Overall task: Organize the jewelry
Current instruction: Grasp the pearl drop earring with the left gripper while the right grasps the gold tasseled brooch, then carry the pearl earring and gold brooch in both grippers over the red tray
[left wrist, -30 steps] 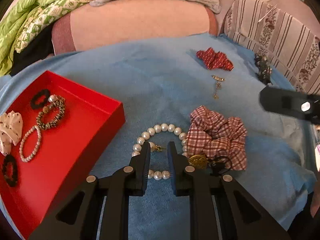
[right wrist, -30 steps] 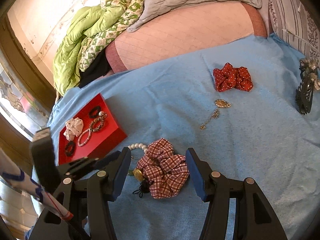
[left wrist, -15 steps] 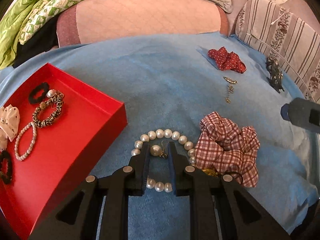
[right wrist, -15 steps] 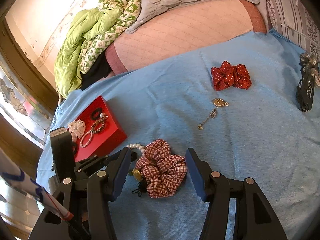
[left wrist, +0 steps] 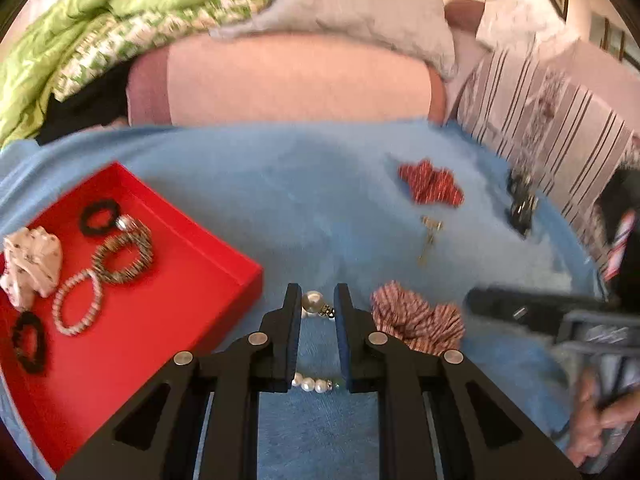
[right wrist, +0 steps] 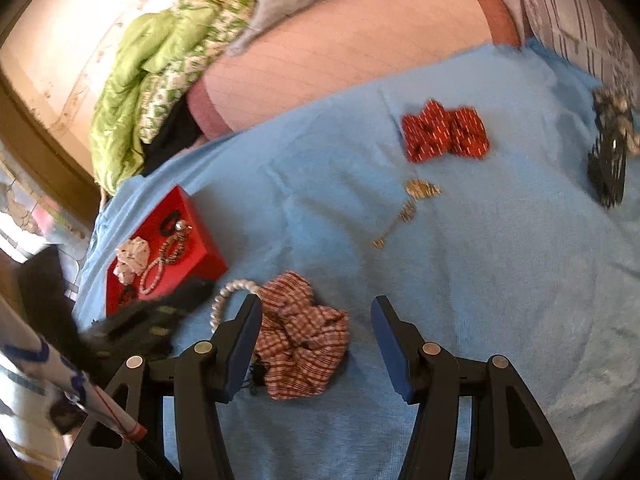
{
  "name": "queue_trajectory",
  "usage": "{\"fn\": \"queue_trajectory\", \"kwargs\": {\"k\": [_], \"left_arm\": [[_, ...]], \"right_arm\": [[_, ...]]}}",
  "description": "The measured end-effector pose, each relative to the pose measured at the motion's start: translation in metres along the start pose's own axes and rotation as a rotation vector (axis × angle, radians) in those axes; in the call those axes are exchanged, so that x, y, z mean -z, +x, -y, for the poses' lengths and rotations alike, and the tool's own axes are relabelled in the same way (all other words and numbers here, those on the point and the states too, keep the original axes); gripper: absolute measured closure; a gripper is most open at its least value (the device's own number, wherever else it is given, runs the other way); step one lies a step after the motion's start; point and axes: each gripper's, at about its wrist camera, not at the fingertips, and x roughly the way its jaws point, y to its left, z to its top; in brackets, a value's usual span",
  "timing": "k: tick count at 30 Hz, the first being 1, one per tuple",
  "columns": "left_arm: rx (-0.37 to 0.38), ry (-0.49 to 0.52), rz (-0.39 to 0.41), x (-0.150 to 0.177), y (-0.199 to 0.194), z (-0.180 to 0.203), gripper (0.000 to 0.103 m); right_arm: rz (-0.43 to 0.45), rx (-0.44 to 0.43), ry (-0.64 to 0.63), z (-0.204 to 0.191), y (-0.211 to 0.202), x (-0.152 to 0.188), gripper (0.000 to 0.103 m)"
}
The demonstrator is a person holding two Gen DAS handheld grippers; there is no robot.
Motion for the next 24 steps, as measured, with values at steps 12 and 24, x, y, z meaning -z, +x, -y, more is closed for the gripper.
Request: {"fn": "queue_trajectory", "kwargs": {"k": [12,24], "left_arm": [[-0.054,-0.027,0.047,-0.006,-0.025,-0.026,0.087],[-0.057,-0.032,0.037,-0.002,-0.028,-0.034,0.087]], "right_arm": [[-0.042,-0.146,-0.249,-0.059,0.009,0.022,0.042],[-0.094,0.053,-0.537,-0.091,0.053,0.050,0.045]]}}
